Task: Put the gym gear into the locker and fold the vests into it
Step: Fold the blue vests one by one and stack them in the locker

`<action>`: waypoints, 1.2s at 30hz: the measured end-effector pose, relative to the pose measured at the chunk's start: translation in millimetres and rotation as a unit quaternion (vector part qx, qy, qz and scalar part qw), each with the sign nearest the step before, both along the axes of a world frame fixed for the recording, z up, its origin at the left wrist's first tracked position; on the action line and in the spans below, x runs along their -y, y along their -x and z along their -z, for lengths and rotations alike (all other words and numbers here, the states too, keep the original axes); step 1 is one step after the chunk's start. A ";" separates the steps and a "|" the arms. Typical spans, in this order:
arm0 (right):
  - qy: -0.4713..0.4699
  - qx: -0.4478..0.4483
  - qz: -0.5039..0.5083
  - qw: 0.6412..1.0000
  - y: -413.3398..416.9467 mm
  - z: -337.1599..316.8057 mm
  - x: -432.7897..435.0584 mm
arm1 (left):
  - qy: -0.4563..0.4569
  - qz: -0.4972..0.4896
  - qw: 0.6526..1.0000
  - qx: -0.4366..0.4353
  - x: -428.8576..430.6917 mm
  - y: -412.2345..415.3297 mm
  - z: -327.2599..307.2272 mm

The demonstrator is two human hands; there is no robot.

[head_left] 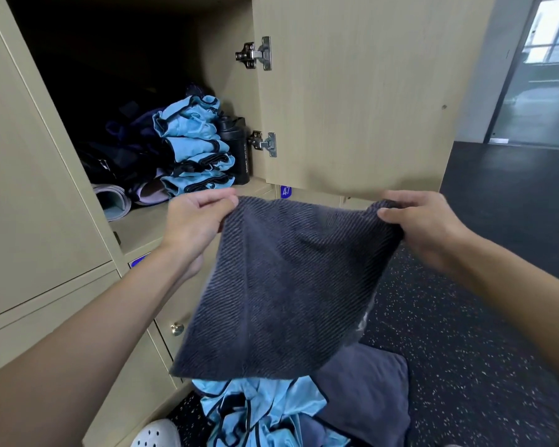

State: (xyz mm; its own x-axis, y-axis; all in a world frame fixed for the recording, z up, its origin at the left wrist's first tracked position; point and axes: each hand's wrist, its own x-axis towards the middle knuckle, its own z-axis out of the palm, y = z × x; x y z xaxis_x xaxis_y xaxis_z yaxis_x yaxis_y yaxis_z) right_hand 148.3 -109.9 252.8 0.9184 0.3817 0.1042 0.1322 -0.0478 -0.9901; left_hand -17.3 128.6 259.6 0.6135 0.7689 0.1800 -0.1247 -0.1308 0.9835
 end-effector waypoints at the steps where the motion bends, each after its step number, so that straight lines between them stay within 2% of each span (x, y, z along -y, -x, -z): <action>1: -0.001 -0.004 0.028 1.000 -5.2 2.0 3.3 | -0.004 -0.017 1.000 0.005 -5.1 1.6 0.6; 5: -0.002 -0.033 0.073 0.997 -15.4 7.4 13.9 | -0.026 -0.041 0.999 -0.012 -21.0 6.8 5.5; 10: -0.039 -0.060 0.064 0.995 -18.8 8.6 19.5 | -0.027 -0.027 0.999 -0.008 -26.8 5.0 8.6; 13: -0.035 -0.068 0.022 0.997 -15.3 4.7 20.1 | -0.020 0.006 1.000 0.002 -26.8 3.2 8.1; 16: -0.031 -0.048 0.014 0.998 -15.1 4.5 22.9 | -0.019 0.013 1.000 0.012 -25.1 3.9 6.7; 20: 0.043 0.026 0.087 0.995 -22.8 15.0 25.8 | -0.065 -0.007 0.998 -0.013 -27.5 6.3 10.0; 23: 0.050 0.031 0.103 0.993 -23.3 15.6 27.6 | -0.074 0.008 0.997 -0.026 -22.4 6.7 9.8; 25: 0.064 0.022 0.071 0.995 -17.2 10.5 25.8 | -0.102 0.025 0.994 -0.031 -12.9 6.7 7.5; 29: 0.060 -0.015 -0.057 0.996 10.4 0.4 7.9 | -0.215 0.079 0.973 -0.035 21.8 6.7 2.1; 32: 0.070 0.014 -0.125 0.990 31.7 -1.5 -8.7 | -0.271 0.130 0.953 -0.028 45.5 3.9 2.2; 36: 0.070 0.036 -0.204 0.976 49.5 2.1 -24.2 | -0.296 0.203 0.933 -0.019 65.3 3.2 3.3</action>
State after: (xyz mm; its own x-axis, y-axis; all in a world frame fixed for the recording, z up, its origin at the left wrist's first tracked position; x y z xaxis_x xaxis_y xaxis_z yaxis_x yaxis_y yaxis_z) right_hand 98.7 -85.7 250.6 0.6796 0.7287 0.0843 0.2381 -0.1105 -0.9649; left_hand -20.4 63.3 256.4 0.8472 0.2453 0.4713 -0.2482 -0.6017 0.7592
